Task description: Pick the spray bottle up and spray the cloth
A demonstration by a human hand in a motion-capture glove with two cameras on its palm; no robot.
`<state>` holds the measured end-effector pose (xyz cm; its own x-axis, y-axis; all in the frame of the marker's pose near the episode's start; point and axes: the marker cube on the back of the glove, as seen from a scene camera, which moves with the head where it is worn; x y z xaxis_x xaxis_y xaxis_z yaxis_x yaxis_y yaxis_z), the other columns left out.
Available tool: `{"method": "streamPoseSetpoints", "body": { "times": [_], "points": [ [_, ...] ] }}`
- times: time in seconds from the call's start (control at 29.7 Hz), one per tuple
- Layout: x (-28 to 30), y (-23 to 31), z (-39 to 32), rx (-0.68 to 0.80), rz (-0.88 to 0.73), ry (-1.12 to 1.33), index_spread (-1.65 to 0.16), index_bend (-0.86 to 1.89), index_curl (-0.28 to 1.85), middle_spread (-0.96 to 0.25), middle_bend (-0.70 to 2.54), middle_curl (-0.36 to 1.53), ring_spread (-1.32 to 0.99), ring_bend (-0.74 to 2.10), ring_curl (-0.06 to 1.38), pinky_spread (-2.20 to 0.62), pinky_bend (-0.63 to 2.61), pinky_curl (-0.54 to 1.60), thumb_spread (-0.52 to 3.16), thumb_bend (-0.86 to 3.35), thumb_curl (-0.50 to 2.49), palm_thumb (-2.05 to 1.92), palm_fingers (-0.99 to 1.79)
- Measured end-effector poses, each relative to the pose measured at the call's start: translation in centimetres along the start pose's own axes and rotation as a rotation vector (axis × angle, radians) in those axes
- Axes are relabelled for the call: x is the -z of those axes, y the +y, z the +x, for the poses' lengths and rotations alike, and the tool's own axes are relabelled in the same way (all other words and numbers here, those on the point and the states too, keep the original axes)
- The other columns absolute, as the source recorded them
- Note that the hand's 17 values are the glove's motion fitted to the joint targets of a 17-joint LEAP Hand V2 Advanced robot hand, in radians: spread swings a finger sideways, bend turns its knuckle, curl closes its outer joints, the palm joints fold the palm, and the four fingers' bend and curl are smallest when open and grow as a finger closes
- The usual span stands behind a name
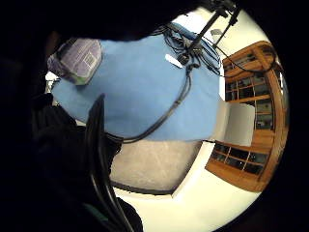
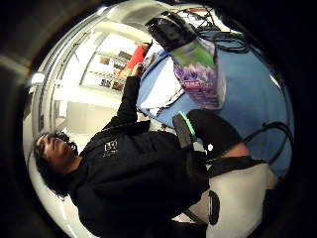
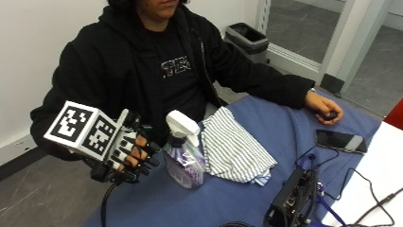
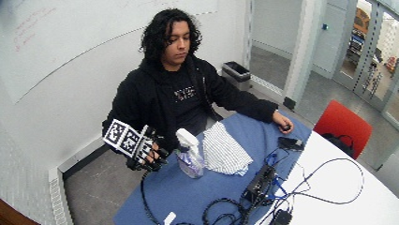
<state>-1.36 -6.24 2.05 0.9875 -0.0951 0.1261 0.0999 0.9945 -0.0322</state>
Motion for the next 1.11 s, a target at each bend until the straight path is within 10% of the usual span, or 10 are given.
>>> {"method": "streamPoseSetpoints", "body": {
  "times": [1.11],
  "points": [
    [-2.2,-9.8,-4.0,0.12,0.116,-0.828,-0.27,0.14,0.23,-0.01,0.32,0.37,-0.05,0.5,0.34,0.16,0.29,0.33,1.07,0.02,0.34,0.74,0.73]
  ]
}}
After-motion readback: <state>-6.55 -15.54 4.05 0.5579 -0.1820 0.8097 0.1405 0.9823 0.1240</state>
